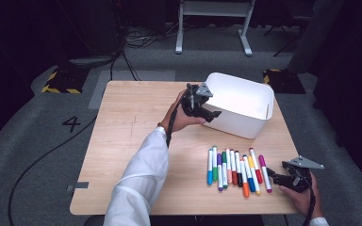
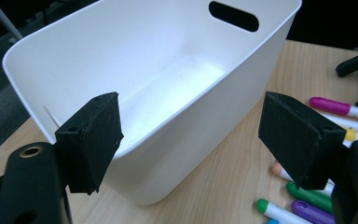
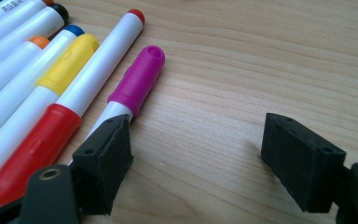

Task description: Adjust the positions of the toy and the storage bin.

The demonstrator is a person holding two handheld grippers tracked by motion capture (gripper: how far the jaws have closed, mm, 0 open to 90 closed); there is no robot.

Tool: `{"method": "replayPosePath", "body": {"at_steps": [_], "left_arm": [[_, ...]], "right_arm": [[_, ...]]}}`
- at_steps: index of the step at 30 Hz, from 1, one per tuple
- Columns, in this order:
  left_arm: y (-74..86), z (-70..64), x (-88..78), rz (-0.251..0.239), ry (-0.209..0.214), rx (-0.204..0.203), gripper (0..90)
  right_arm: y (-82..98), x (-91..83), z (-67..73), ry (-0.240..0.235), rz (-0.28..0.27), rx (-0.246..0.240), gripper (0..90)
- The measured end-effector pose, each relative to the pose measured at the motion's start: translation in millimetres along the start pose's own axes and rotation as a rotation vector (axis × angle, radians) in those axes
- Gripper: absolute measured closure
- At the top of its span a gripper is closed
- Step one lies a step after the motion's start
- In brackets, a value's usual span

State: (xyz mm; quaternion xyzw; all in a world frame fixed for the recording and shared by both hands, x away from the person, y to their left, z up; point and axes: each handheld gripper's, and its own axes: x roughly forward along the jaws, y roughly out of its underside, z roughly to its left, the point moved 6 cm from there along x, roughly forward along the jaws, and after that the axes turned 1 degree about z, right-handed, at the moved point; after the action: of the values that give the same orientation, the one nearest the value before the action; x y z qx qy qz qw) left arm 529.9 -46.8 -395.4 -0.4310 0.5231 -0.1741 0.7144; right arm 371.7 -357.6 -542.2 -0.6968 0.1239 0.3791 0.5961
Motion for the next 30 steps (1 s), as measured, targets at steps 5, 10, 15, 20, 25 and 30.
{"method": "replayPosePath", "body": {"at_steps": [5, 10, 15, 20, 25, 30], "left_arm": [[-6.2, 0.3, 16.3, 0.047, 0.000, 0.026, 21.3], [-12.7, -4.8, 32.3, 0.084, 0.013, 0.054, 20.7], [-11.5, -4.6, 47.0, 0.143, 0.041, 0.063, 22.5], [-0.4, -3.2, 59.1, 0.228, 0.057, 0.103, 40.1], [1.2, 0.4, 54.9, 0.219, 0.083, 0.100, 47.6], [4.9, 3.0, 47.1, 0.276, 0.078, 0.132, 53.3]], "right_arm": [[-0.2, 0.8, 0.5, -0.004, -0.008, -0.003, 24.3], [-0.2, 0.7, 1.2, -0.009, -0.007, -0.007, 24.3], [-0.1, 0.8, 1.2, -0.010, -0.008, -0.012, 24.3], [-0.1, 0.8, 1.3, -0.012, -0.008, -0.013, 24.3], [-0.1, 0.7, 1.6, -0.014, -0.007, -0.012, 24.3], [-0.1, 0.7, 1.7, -0.014, -0.007, -0.012, 24.3]]}}
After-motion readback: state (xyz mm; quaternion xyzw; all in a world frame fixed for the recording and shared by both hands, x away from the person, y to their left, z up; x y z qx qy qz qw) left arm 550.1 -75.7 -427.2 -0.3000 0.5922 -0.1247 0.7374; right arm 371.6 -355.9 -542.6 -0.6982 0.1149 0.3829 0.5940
